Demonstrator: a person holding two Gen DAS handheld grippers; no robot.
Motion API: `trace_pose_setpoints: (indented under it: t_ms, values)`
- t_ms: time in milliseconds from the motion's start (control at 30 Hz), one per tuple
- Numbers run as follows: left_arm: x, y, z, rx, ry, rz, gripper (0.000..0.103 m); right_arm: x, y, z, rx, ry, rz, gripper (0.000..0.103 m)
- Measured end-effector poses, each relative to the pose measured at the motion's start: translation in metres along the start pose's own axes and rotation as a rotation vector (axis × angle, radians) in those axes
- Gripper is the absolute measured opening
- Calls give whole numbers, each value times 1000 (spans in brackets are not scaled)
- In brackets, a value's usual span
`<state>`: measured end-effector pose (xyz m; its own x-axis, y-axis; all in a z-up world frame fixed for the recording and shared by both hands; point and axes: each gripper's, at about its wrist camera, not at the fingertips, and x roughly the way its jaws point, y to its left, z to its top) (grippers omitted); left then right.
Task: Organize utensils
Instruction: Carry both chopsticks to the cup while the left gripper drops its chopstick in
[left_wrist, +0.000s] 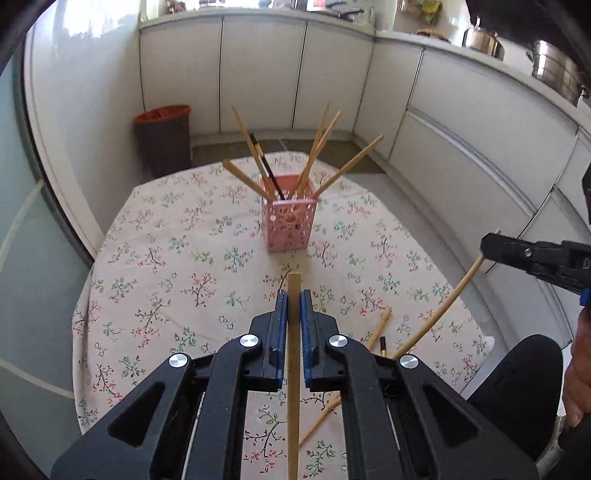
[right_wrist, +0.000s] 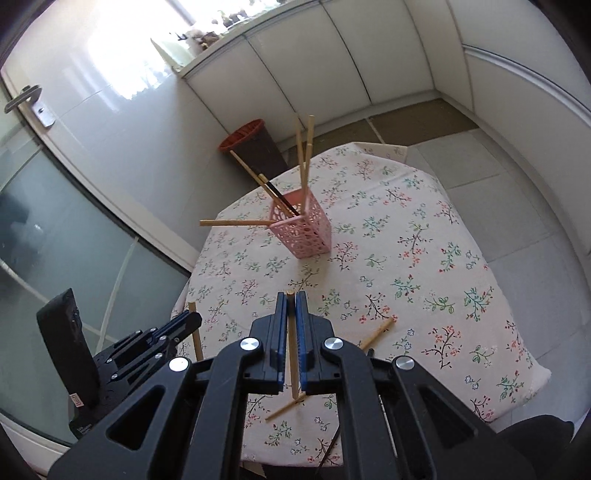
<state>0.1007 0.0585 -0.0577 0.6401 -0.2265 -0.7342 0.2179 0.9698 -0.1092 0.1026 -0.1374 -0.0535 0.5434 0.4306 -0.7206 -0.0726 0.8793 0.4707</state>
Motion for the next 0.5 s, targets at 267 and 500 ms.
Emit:
trace_pose_setpoints:
  t_ms: [267,500]
  values:
    - [-69,16,13,-143,-355,-55,6,-14,11,8,-22,-24,31,5]
    - [-85,13,46,-174,-527,-8,6,-27,11,35,-23,-80,43,5]
